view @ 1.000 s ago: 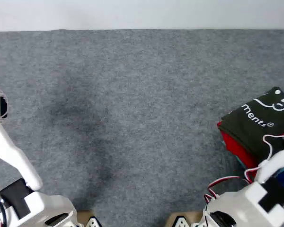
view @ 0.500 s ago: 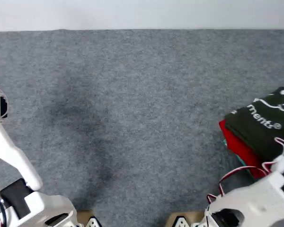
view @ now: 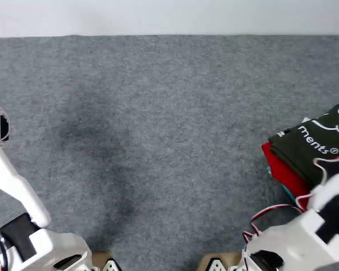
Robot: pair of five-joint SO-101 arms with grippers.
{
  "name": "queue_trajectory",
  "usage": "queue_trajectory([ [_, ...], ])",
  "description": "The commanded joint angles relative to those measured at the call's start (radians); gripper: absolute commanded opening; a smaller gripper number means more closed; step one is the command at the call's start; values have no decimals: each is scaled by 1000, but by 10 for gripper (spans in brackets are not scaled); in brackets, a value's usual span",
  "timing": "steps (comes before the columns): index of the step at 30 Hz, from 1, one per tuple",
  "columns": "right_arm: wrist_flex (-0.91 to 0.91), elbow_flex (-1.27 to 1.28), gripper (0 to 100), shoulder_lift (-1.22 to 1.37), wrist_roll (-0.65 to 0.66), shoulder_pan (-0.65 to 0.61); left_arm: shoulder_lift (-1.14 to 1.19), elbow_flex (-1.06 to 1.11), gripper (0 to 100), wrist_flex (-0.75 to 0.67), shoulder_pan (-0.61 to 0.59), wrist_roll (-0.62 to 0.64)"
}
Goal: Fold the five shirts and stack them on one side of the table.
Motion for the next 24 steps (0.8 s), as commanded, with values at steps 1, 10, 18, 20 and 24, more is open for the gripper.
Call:
queue_trajectory([
  [1,-67,-17,9,-53,3,-67,-48,-27,7,21,6,-9],
  [10,-443,66,9,182,6,-137,-48,-27,7,21,6,-6],
  [18,-354,69,9,90,6,-140,-49,-27,7,21,6,-5],
  [20,-255,64,9,12,6,-147,-52,-28,7,21,9,-2],
  [24,-70,71,9,-148,6,-194,-137,-27,7,21,49,-2],
])
